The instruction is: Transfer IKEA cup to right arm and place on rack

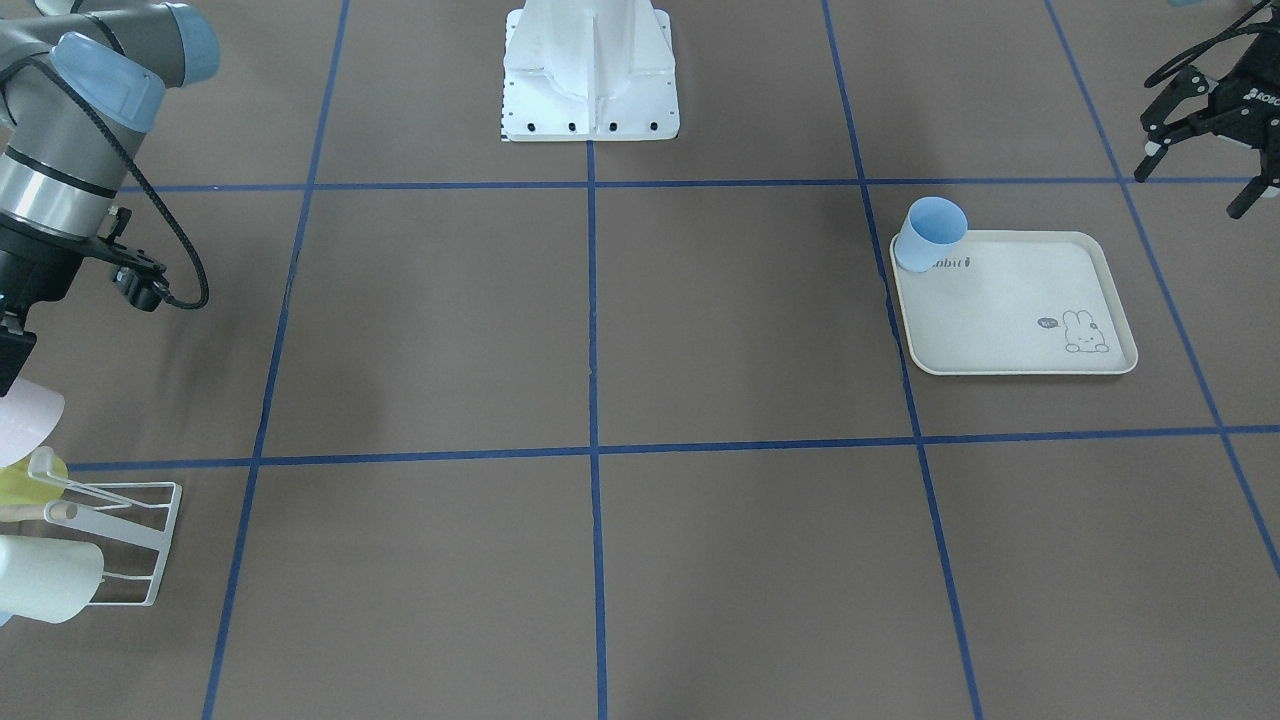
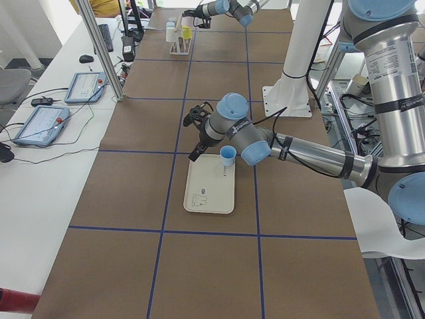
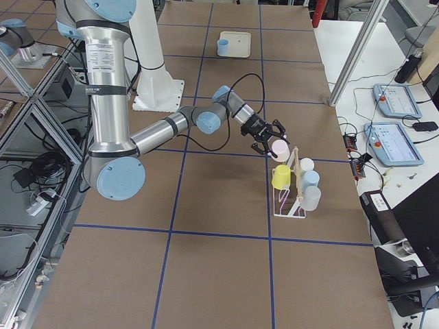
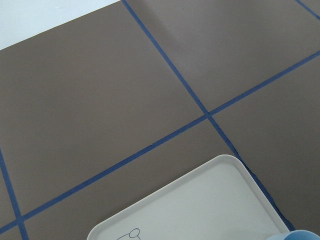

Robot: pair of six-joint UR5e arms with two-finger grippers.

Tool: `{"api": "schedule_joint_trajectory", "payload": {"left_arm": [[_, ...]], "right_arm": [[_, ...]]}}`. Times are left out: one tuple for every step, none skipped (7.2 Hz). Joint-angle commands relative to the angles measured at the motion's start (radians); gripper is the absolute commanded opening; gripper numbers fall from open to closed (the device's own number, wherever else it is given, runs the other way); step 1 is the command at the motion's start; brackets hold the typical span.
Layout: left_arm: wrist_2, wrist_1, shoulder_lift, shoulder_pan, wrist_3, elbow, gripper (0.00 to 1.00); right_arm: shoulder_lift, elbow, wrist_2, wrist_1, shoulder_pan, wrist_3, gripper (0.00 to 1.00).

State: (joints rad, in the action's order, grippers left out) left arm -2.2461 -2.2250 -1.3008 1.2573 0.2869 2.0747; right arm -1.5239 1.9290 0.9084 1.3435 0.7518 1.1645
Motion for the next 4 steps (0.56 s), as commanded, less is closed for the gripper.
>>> {"api": "schedule_joint_trajectory", "payload": {"left_arm": [[0.0, -0.001, 0.0, -0.001, 0.0, -0.002, 1.0], [0.0, 0.001, 0.0, -0.001, 0.0, -0.002, 1.0], [0.0, -0.001, -0.002, -0.001, 0.0, -0.004, 1.0], [0.0, -0.001, -0.002, -0.001, 0.0, -0.005, 1.0]], "right_arm": [[0.01, -0.025, -0.013, -0.003, -0.006, 0.0, 0.0], [0.022, -0.038, -0.013, -0.004, -0.008, 0.0, 0.0], [0.028, -0.042, -0.013, -0.007, -0.009, -0.002, 0.0], [0.033, -0.044, -0.013, -0.006, -0.011, 0.0, 0.0]]}}
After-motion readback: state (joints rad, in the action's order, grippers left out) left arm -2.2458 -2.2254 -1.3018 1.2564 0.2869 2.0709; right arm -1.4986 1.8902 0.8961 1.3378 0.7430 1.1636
